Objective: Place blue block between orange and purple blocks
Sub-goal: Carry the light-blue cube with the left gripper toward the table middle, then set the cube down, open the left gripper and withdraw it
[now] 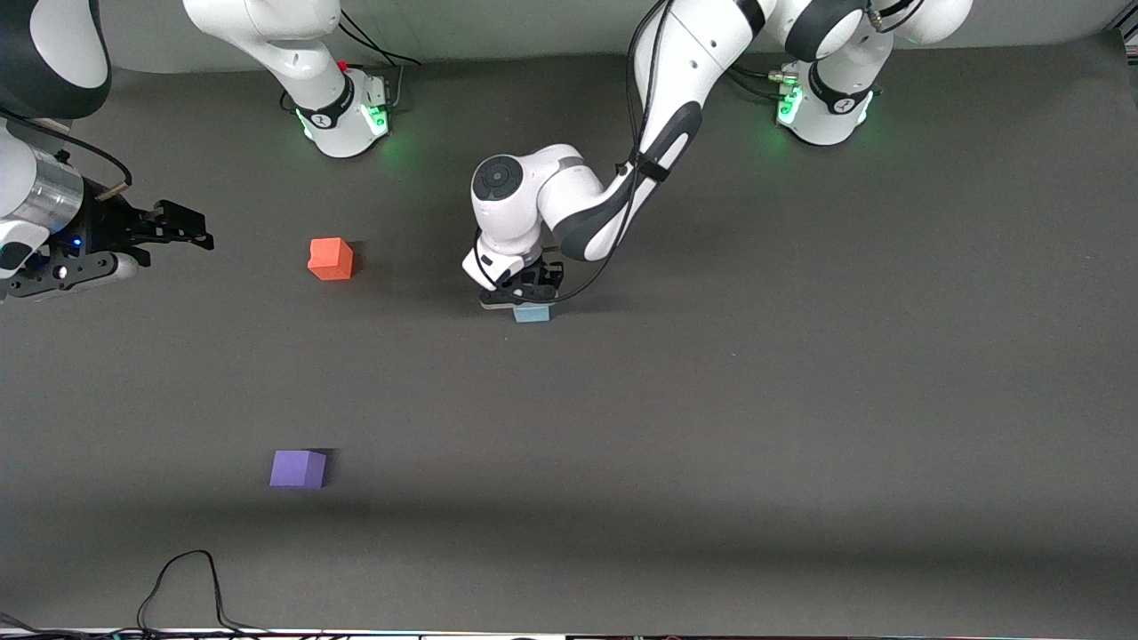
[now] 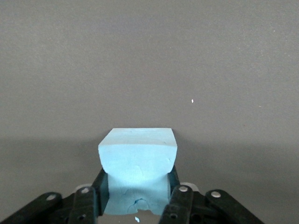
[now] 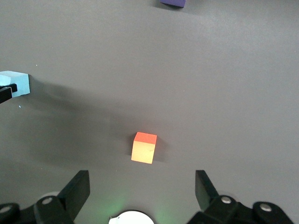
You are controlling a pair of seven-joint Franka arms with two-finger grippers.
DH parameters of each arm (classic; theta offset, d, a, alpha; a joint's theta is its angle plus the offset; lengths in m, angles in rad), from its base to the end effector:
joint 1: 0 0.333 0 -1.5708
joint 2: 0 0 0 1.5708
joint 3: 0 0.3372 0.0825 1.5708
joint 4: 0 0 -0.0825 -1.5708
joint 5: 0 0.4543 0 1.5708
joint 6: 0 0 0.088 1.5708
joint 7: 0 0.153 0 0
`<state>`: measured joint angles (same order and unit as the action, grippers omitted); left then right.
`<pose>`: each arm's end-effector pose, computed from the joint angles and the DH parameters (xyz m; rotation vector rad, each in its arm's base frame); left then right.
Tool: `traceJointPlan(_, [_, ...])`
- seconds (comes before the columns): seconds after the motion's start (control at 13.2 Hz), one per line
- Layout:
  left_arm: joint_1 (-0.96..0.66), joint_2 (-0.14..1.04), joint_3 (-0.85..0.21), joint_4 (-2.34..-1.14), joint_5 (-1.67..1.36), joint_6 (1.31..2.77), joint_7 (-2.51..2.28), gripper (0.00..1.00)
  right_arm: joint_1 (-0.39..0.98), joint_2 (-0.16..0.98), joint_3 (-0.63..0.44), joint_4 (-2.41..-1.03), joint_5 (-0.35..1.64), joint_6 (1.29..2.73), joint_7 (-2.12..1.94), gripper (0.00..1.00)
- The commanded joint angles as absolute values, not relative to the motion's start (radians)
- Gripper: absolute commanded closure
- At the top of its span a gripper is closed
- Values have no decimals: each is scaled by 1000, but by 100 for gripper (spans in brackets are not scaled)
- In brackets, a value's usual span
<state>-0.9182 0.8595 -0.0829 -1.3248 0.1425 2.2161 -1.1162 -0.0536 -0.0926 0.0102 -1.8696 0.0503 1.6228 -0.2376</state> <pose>0.4615 -0.6800 0.1481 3.1338 0.0958 0.0996 0.5758 -0.0174 0.4996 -3.0499 -0.2869 0.2238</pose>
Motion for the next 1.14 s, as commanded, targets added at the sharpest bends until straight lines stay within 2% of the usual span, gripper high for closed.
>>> traceJointPlan(0.0, [-925,876,-77,-1299,166,2215,-1132,0,-60,-81,11,-1845,67,1600,-258,0])
traceJointPlan(0.23, [-904,833,-78,-1293,164,2180,-1121,0,-60,-81,11,-1845,67,1600,-258,0])
traceJointPlan(0.45, [-781,702,-95,-1302,100,2048,-1044,0,-58,-83,11,-1847,69,1595,-258,0])
traceJointPlan(0.61, [-642,579,-95,-1385,-4,2010,-881,0,-57,-83,11,-1847,68,1595,-258,0])
traceJointPlan(0.83, [-407,347,-95,-1612,-96,1967,-586,0,-49,-86,12,-1848,69,1594,-256,0])
traceJointPlan(1.06, [-176,233,-92,-1651,-107,1756,-248,0,-6,-97,28,-1847,71,1582,-229,0])
